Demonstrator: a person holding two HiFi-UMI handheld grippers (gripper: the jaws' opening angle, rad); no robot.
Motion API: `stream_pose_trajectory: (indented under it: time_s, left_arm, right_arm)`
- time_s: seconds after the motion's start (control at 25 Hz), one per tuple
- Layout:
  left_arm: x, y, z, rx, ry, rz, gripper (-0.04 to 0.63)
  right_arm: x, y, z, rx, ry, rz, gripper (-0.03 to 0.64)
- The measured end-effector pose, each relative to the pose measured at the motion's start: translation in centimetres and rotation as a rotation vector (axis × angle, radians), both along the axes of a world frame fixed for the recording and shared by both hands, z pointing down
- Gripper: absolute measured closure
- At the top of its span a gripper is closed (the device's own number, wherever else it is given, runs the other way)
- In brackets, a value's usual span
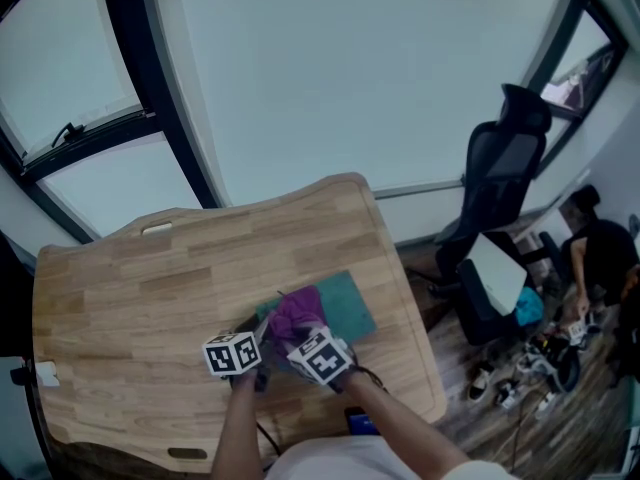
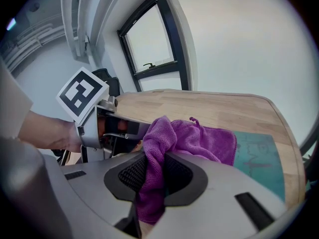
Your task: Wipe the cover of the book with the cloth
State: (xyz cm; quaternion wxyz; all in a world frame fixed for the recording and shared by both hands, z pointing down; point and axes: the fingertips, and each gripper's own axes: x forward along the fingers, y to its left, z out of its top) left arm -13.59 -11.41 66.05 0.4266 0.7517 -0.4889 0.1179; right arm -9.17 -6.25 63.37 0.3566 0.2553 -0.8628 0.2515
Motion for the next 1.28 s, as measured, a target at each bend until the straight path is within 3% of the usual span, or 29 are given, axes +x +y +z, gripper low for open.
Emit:
stream_pose_trajectory:
  time_s: [0.36,0.6,0.76,1.28]
  left_arm:
    - [-0.2,0.0,0.1,-0.001,-0.007,0.0,0.456]
    - [-0.1,0.0,0.1,0.0,-0.001,0.0,0.456]
    - [0.1,-0.2,-0.5,0.011,-0.004,0.007,0.456]
    - [-0.1,0.0,0.2,-0.001,0.004,0.003,0.456]
  right_arm:
    - [-1.0,1.2,-0.1,-0.015,-0.023,-0.025,0.537]
    - [-0.3,1.3,0.1,-0.006,0.025,-0.022,0.537]
    - [-0.9,1.6,-0.2,-0.014,-0.012,-0.034,0.537]
    - [0.0,1.7,0.2,0.03,0.029,-0.066,0.537]
